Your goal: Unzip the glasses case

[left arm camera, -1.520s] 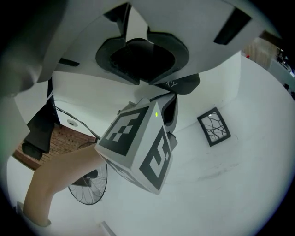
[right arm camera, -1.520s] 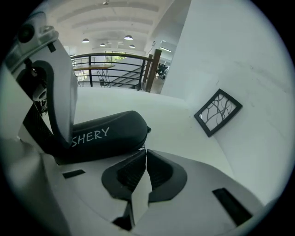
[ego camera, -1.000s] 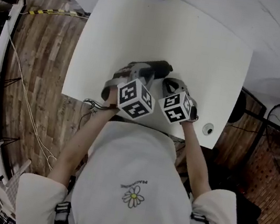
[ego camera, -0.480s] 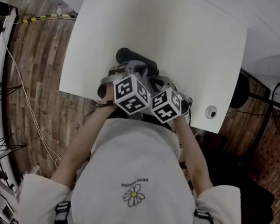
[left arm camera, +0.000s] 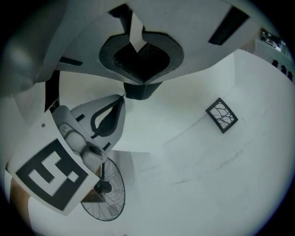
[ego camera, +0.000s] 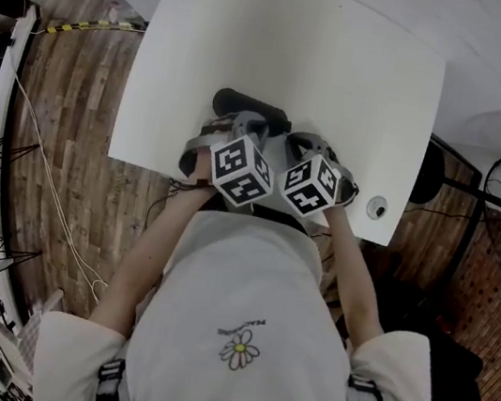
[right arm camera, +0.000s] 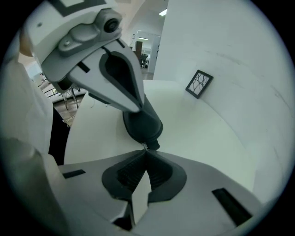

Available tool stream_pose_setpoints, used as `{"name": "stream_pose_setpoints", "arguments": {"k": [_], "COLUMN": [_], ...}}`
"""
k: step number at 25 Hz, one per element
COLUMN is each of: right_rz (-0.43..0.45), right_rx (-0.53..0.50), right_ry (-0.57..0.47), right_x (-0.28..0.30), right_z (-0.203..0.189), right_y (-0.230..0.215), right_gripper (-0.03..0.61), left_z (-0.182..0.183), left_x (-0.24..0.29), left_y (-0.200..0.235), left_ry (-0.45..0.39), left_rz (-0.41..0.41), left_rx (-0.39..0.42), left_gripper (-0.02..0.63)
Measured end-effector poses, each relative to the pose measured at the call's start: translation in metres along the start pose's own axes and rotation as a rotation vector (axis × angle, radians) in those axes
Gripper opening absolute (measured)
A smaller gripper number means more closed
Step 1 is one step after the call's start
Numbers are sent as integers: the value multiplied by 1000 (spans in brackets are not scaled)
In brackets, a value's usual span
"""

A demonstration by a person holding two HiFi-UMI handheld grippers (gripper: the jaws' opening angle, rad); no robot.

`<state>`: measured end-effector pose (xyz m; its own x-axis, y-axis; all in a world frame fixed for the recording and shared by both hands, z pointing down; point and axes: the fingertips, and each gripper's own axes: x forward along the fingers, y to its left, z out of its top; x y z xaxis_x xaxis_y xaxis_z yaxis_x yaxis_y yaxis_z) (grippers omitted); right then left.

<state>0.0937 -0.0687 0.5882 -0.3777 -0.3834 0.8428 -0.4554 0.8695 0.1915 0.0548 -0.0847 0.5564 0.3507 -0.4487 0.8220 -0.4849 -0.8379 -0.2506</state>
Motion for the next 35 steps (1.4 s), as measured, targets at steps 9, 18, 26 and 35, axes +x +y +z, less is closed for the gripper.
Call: {"name": "stream_pose_setpoints", "arguments": {"k": [9, 18, 26, 35], "right_rz": [16, 52, -56, 175], "right_rx": [-106, -112, -83, -94], "right_ry": [29, 13, -5, -21], "right_x": [8, 6, 7, 16], "right_z": [14, 12, 22, 10], "right_y": [-23, -11, -76, -20], "right_gripper": [6, 6, 6, 166], "left_z": [8, -5, -3, -3], "left_x": [-12, 13, 21, 23], "left_y": [-4, 41, 42, 43], "left_ry": [-42, 62, 120, 88], "left_rz": [62, 113, 35, 0], "left_rx": [23, 45, 122, 44], "left_gripper": [14, 12, 11, 11]}}
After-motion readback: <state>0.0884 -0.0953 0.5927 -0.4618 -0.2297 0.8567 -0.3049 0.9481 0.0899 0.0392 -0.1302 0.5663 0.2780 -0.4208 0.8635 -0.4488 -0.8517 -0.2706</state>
